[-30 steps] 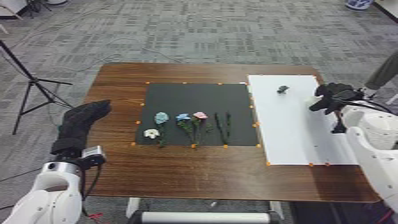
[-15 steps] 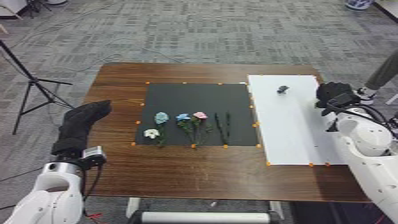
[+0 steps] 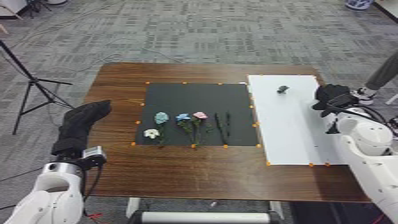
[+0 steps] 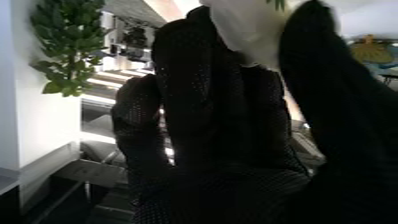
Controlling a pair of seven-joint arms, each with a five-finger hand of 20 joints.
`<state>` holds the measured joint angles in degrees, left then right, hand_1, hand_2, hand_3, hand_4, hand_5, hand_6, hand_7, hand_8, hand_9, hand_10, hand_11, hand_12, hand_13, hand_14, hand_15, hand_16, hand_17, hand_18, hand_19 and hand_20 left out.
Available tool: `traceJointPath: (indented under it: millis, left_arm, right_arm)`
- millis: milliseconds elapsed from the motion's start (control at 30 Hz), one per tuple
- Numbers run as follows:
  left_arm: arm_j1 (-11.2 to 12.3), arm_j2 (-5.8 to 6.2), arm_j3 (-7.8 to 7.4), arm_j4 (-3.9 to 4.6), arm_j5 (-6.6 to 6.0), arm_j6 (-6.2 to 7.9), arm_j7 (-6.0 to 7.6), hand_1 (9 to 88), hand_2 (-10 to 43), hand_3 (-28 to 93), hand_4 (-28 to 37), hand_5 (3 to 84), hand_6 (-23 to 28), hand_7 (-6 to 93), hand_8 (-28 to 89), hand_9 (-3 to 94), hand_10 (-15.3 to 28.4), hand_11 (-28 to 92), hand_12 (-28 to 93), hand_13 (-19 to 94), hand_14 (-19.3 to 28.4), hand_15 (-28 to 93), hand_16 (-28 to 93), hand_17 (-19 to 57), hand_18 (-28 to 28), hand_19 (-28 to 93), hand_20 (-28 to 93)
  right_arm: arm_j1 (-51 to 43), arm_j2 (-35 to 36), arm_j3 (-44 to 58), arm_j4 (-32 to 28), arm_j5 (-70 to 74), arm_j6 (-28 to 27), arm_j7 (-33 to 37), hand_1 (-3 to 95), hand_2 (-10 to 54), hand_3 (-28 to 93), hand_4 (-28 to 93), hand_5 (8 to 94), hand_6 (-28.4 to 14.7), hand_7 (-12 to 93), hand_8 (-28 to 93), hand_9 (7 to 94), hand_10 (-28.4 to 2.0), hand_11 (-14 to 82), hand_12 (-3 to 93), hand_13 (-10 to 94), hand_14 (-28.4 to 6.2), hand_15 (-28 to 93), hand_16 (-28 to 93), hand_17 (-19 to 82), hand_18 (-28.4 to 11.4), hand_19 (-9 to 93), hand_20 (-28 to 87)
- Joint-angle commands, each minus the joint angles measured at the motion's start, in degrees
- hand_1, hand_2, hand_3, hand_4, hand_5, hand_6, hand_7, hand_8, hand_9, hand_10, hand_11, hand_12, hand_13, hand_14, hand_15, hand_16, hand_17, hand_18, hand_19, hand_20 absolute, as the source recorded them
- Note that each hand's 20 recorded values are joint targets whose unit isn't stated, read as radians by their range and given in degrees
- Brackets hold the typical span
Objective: Arrange flowers
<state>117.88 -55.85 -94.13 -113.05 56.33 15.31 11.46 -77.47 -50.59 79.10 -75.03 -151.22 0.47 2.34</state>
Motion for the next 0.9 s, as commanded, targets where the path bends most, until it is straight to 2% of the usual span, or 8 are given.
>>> traceJointPath:
  millis: [33, 133, 267, 467, 633, 900]
  left_arm:
    - [0.40, -0.54, -0.21, -0.53, -0.08, -0.13, -0.06, 27.0, 4.0, 68, -24.1, 56.0, -1.1, 16.7, -9, 52.0, 14.0, 20, 10, 38, 16.6, 18, -2, 4.3, 9.7, 5, 15]
    - [0.18, -0.45, -0.18, -0.47, -0.14, 0.10, -0.20, 26.9, 4.0, 68, -24.2, 56.0, -1.1, 16.6, -9, 52.0, 14.0, 20, 10, 38, 16.6, 18, -2, 4.2, 9.8, 5, 15]
    - [0.39, -0.24, -0.38, -0.53, -0.11, -0.10, -0.34, 26.9, 4.1, 68, -24.2, 55.9, -1.1, 16.7, -9, 52.0, 14.0, 20, 10, 38, 16.7, 18, -3, 4.2, 9.8, 5, 15]
    - [0.25, 0.24, -0.57, -0.52, -0.05, -0.29, -0.64, 26.9, 4.1, 68, -24.1, 55.9, -1.1, 16.7, -9, 51.9, 14.0, 20, 10, 38, 16.6, 18, -3, 4.2, 9.8, 5, 15]
    - [0.55, 0.53, -1.05, -0.51, -0.43, -0.10, -0.65, 26.9, 4.0, 68, -24.2, 55.9, -1.2, 16.8, -9, 51.9, 14.0, 20, 10, 38, 16.6, 18, -3, 4.2, 9.8, 5, 15]
    - [-0.45, 0.37, -0.09, -0.14, -0.07, -0.58, -0.99, 26.9, 4.1, 68, -24.1, 56.0, -1.2, 16.9, -9, 52.0, 14.1, 20, 10, 38, 16.6, 18, -3, 4.2, 9.8, 5, 15]
  right_arm:
    - [0.49, 0.54, -2.53, 1.48, 0.44, 6.70, -0.69, 58.4, -9.5, 61, -24, 73.3, 3.4, 29, -4, 85.1, -9.3, 7.3, 28.3, 74, -9.5, 58, 33, 37, -21.8, 79, 57]
    - [0.91, 2.66, -3.91, -0.76, 3.53, 9.06, -0.02, 59.7, -9.5, 61, -24, 76.7, 4.2, 28, -4, 88.4, -8.5, 5.6, 30.2, 75, -9.3, 58, 34, 37, -21.8, 79, 57]
    - [1.22, 6.29, -5.58, -6.85, 8.43, 10.32, 0.80, 59.9, -9.5, 61, -24, 77.6, 4.4, 28, -3, 89.3, -8.6, 5.2, 30.7, 75, -9.2, 58, 35, 37, -21.8, 79, 57]
    - [3.90, 10.09, -9.37, -15.90, 15.60, 9.82, 0.80, 59.8, -9.5, 61, -24, 78.1, 4.5, 28, -3, 89.8, -8.5, 4.8, 31.1, 75, -9.2, 58, 35, 37, -21.8, 79, 57]
    - [8.52, 9.76, -15.37, -20.68, 19.84, 7.53, -1.33, 59.6, -9.5, 61, -24, 78.3, 4.5, 28, -3, 89.9, -8.5, 4.7, 31.1, 75, -9.1, 58, 35, 37, -21.8, 79, 57]
    - [14.41, 4.63, -27.70, -19.94, 18.50, 5.93, -5.36, 59.3, -9.5, 62, -24, 78.4, 4.6, 28, -3, 89.9, -8.4, 4.8, 30.8, 74, -8.9, 58, 36, 37, -21.7, 79, 57]
